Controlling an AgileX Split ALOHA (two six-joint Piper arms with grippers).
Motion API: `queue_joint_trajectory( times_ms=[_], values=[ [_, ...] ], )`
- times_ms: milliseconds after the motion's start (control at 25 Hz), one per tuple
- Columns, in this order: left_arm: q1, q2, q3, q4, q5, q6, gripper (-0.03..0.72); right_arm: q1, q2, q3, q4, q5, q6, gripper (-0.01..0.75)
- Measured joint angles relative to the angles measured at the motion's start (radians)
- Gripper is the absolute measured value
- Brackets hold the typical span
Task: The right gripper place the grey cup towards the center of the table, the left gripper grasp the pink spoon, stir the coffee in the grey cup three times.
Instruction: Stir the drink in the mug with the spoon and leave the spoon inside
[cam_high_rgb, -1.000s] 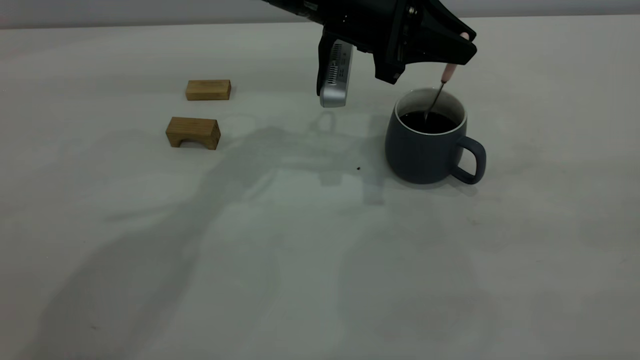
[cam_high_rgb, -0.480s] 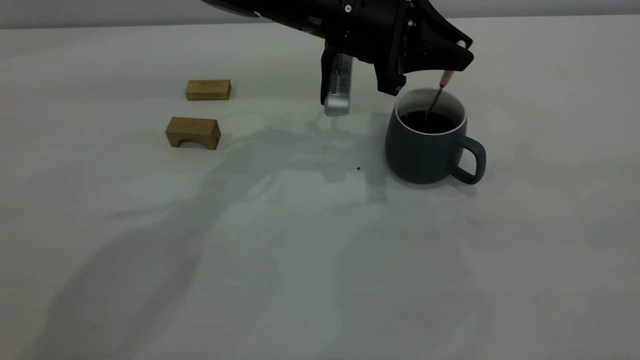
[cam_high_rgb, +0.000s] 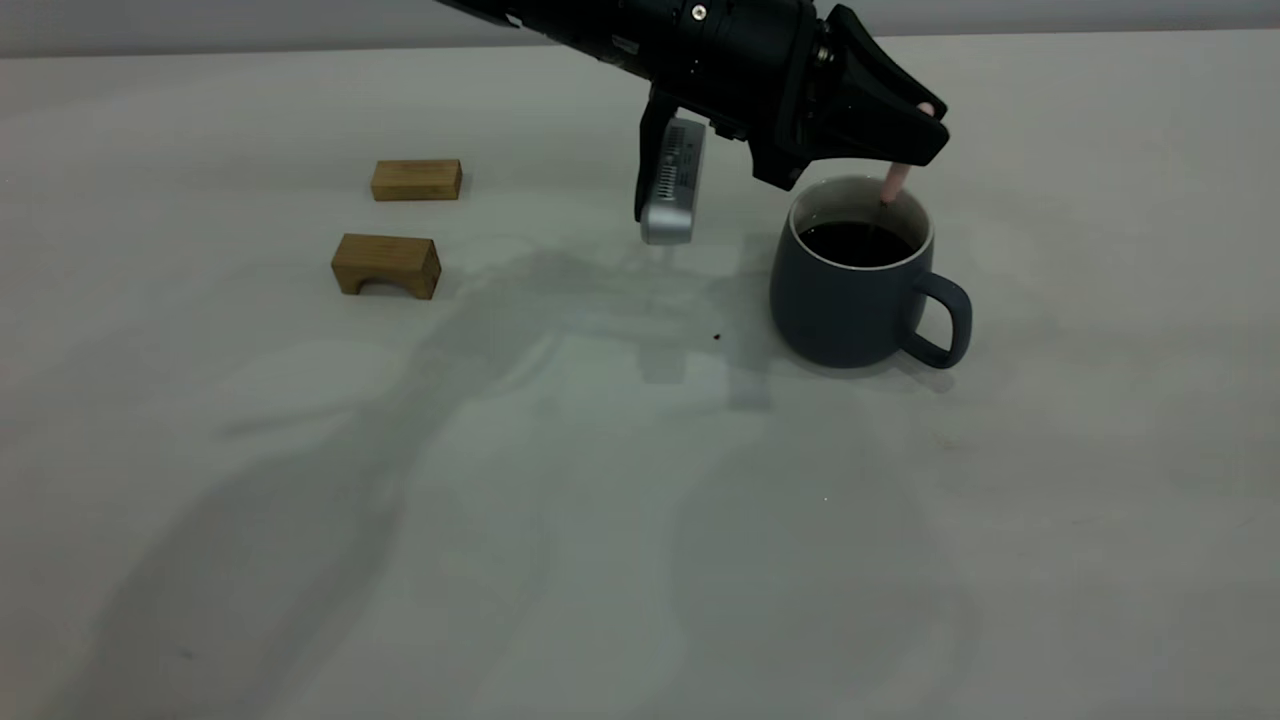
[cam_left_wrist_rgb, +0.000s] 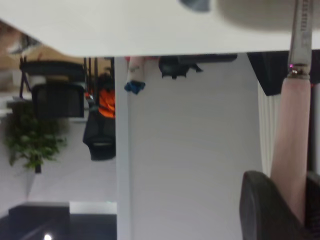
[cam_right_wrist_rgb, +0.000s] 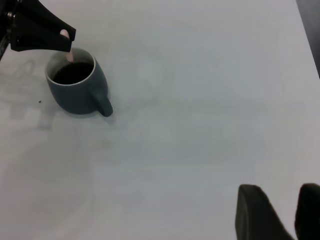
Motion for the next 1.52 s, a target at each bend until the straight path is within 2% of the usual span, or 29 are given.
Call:
queue_joint_trajectory(
  times_ms=[320, 520, 680, 880, 1080, 1280, 1400, 1520],
  values=[
    [0.000, 0.001, -0.049, 0.010, -0.009, 0.109, 0.175, 0.000, 0.000, 0.000, 0.000, 0.000, 0.000, 0.237],
    [0.000, 0.022, -0.052, -0.056, 0.050, 0.112, 0.175, 0.000, 0.000, 0.000, 0.000, 0.000, 0.000, 0.237],
    [0.000, 0.031, -0.052, -0.050, 0.079, -0.004, 0.175, 0.000, 0.000, 0.000, 0.000, 0.000, 0.000, 0.237],
    [0.000, 0.023, -0.052, 0.088, 0.057, -0.158, 0.175, 0.000, 0.000, 0.000, 0.000, 0.000, 0.000, 0.237],
    [0.007, 0.008, -0.054, 0.143, 0.006, -0.099, 0.175, 0.000, 0.000, 0.000, 0.000, 0.000, 0.000, 0.237],
    [0.010, 0.014, -0.054, 0.071, 0.037, -0.023, 0.175, 0.000, 0.000, 0.000, 0.000, 0.000, 0.000, 0.237],
    [0.009, 0.030, -0.054, 0.044, 0.088, -0.067, 0.175, 0.000, 0.000, 0.000, 0.000, 0.000, 0.000, 0.237],
    [0.009, 0.032, -0.054, 0.089, 0.099, -0.165, 0.175, 0.000, 0.000, 0.000, 0.000, 0.000, 0.000, 0.237]
  ],
)
